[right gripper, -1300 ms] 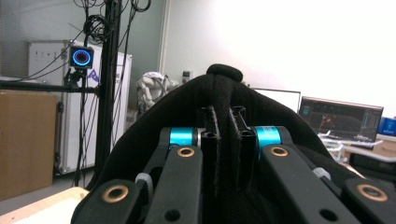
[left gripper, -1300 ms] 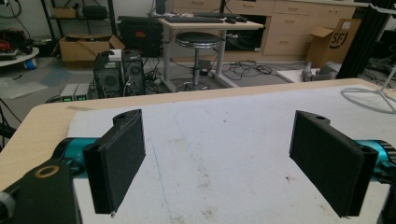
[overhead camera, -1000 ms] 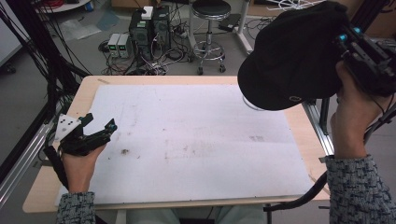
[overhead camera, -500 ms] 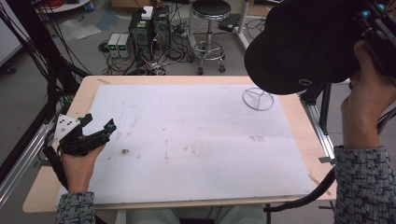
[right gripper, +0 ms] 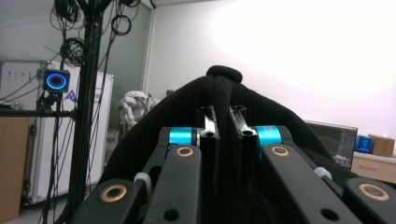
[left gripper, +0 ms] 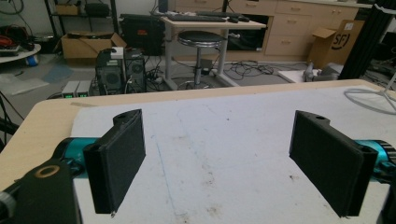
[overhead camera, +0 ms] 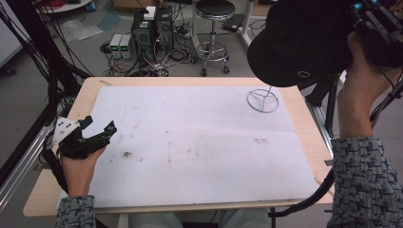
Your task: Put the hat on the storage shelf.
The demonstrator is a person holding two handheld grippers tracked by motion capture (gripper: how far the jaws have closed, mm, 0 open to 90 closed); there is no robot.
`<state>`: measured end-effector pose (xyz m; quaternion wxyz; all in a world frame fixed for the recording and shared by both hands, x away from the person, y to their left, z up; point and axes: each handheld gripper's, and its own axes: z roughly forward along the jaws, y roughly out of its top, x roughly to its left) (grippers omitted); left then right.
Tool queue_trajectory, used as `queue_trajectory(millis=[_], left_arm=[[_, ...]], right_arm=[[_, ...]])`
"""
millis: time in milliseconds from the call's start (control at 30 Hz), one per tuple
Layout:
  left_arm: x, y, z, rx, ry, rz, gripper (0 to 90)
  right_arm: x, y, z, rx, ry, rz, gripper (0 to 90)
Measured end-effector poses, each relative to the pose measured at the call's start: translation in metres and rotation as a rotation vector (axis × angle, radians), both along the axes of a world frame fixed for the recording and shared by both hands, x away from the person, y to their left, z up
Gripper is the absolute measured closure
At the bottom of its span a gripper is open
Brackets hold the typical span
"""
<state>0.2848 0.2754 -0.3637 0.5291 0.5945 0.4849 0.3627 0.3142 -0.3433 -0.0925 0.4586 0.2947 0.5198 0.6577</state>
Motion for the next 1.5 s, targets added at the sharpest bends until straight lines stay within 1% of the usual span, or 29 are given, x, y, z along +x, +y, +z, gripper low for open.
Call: queue_trajectory(millis=[100,133,233,267,300,333,367,400,467,500,567,600,633,667,700,767,800,867,900,933,967,1000,1100,1133,1233,1267,1367,1433,1500], left_arm=[[0.000,0.001,0.000,0.003,0.002,0.001,18.5],[0.000,0.001,0.000,0.002,0.001,0.001,18.5],[0.000,0.000,0.000,-0.001,0.000,0.001,18.5],[0.000,0.000,0.000,-0.001,0.001,0.001,18.5],[0.000,0.000,0.000,0.002,0.002,-0.001,18.5],[0.000,0.000,0.000,0.002,0.002,-0.002,18.5],[0.000,0.000,0.000,0.002,0.002,-0.003,18.5],[0.000,-0.001,0.000,0.003,0.001,-0.004,18.5],[0.000,-0.001,0.000,0.003,-0.003,-0.003,18.5],[0.000,-0.001,0.001,0.001,-0.003,-0.003,18.5],[0.000,0.000,0.001,0.002,-0.003,-0.001,18.5],[0.000,0.000,0.001,0.002,-0.003,-0.001,18.5],[0.000,0.000,0.001,0.001,-0.002,-0.001,18.5],[0.000,0.001,0.000,0.001,-0.001,-0.001,18.5],[0.000,0.000,0.000,-0.003,-0.002,0.001,18.5],[0.000,-0.001,0.000,0.002,0.001,-0.002,18.5],[0.000,-0.001,0.000,0.002,0.001,-0.002,18.5],[0.000,-0.001,0.000,0.003,0.000,-0.003,18.5],[0.000,-0.001,0.000,0.003,0.000,-0.002,18.5],[0.000,-0.001,0.000,0.003,0.000,-0.002,18.5],[0.000,-0.002,0.000,0.002,0.000,-0.002,18.5],[0.000,-0.001,0.000,0.004,0.002,-0.003,18.5],[0.001,-0.001,0.000,0.002,0.003,-0.002,18.5],[0.000,-0.001,0.000,0.002,0.002,-0.002,18.5],[0.000,-0.001,0.000,0.001,0.000,-0.003,18.5],[0.000,-0.001,0.000,0.000,0.000,-0.003,18.5],[0.001,-0.001,0.000,0.000,0.001,-0.003,18.5],[0.000,-0.001,0.000,0.000,0.001,-0.003,18.5],[0.000,-0.001,0.000,-0.001,0.000,-0.002,18.5]], right_arm=[[0.008,0.000,-0.006,-0.002,0.020,-0.011,84.2],[0.013,0.000,-0.010,-0.005,0.029,-0.022,84.0],[0.017,-0.001,-0.015,-0.005,0.041,-0.026,83.7],[0.022,0.000,-0.021,-0.014,0.060,-0.037,83.5],[0.022,0.000,-0.021,-0.014,0.060,-0.037,83.5],[0.024,0.000,-0.024,-0.019,0.064,-0.037,83.5],[0.026,0.002,-0.031,-0.033,0.073,-0.043,83.4],[0.026,0.002,-0.031,-0.033,0.073,-0.043,83.4],[0.030,0.003,-0.040,-0.046,0.083,-0.049,82.7],[0.030,0.003,-0.040,-0.046,0.083,-0.049,82.7],[0.032,0.002,-0.046,-0.040,0.093,-0.050,82.3],[0.033,0.000,-0.052,-0.037,0.103,-0.055,81.8],[0.033,0.000,-0.052,-0.037,0.103,-0.055,81.8],[0.035,-0.001,-0.057,-0.034,0.117,-0.057,81.6],[0.035,-0.001,-0.057,-0.034,0.117,-0.057,81.6],[0.037,-0.003,-0.064,-0.040,0.137,-0.066,81.5],[0.037,-0.003,-0.064,-0.040,0.137,-0.066,81.5],[0.039,-0.004,-0.071,-0.048,0.148,-0.071,81.2],[0.039,-0.004,-0.071,-0.048,0.148,-0.071,81.2],[0.040,-0.004,-0.075,-0.050,0.153,-0.073,80.8],[0.040,-0.004,-0.075,-0.050,0.153,-0.073,80.8],[0.042,-0.005,-0.080,-0.052,0.165,-0.078,79.4],[0.044,-0.005,-0.084,-0.054,0.173,-0.081,79.1],[0.046,-0.006,-0.089,-0.062,0.177,-0.089,79.1],[0.048,-0.006,-0.092,-0.063,0.185,-0.085,79.0],[0.049,-0.005,-0.095,-0.075,0.193,-0.090,78.8],[0.052,-0.006,-0.098,-0.078,0.202,-0.082,78.7],[0.054,-0.006,-0.100,-0.084,0.213,-0.088,78.4],[0.055,-0.007,-0.103,-0.080,0.222,-0.094,77.4]])
